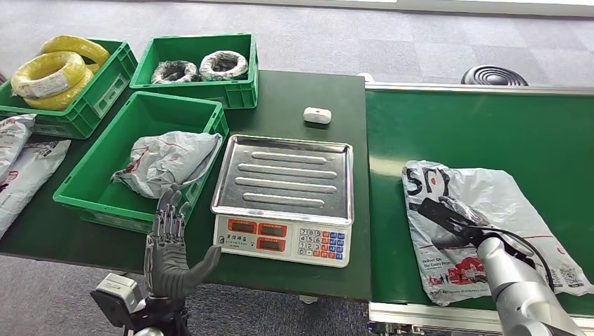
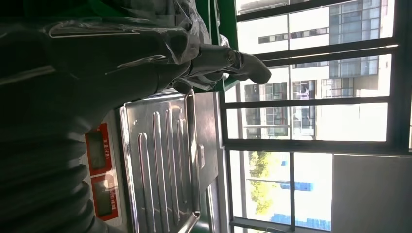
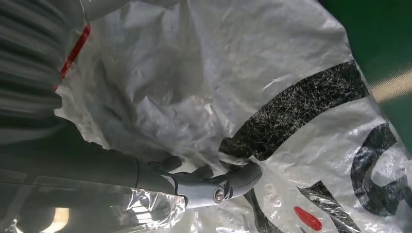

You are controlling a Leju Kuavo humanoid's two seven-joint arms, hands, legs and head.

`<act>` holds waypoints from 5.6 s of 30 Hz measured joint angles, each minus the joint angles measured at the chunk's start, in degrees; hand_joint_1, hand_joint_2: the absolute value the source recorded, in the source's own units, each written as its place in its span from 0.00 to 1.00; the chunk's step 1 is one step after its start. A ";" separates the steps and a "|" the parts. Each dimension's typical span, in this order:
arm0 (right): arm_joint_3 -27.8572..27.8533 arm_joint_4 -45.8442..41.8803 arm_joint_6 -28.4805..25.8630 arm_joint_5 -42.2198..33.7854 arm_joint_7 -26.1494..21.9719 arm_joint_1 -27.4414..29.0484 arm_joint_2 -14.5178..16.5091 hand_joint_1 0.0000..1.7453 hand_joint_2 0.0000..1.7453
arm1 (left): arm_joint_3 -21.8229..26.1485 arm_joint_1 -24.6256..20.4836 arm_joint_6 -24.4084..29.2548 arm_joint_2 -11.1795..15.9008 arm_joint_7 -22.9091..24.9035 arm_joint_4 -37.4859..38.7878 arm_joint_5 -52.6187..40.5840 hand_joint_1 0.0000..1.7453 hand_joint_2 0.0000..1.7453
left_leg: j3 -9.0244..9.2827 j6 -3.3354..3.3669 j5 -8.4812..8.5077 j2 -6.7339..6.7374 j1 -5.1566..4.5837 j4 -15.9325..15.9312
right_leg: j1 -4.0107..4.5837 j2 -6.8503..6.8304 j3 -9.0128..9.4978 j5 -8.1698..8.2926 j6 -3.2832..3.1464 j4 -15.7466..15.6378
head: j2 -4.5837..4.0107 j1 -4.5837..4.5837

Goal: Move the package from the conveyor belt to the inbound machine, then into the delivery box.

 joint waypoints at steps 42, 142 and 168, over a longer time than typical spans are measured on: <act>-2.04 0.34 -7.10 -7.97 -3.22 -0.22 2.33 1.00 1.00 | 1.16 2.06 1.98 0.13 0.00 -2.54 -0.69 0.00 1.00 | -0.01 0.00 0.00 -0.01 0.00 0.00 | 0.00 0.00 0.01 0.00 0.00 0.00 | 0.00 0.00; 27.77 -73.10 -50.78 -31.98 -15.49 15.39 27.29 0.00 1.00 | 1.83 -1.89 2.17 -4.29 0.77 1.17 -4.13 0.00 1.00 | -0.01 -0.04 0.00 0.09 0.06 -0.01 | 0.07 0.10 -0.07 -0.03 -0.02 0.00 | 0.00 0.02; 23.75 -93.82 -50.73 -42.65 -15.60 34.31 31.29 0.00 1.00 | -0.37 -20.13 27.89 -0.18 2.17 -11.84 -26.19 0.00 1.00 | 0.09 -0.04 0.04 0.06 0.06 -0.01 | 0.07 0.05 0.05 -0.01 -0.03 -0.01 | 0.00 0.03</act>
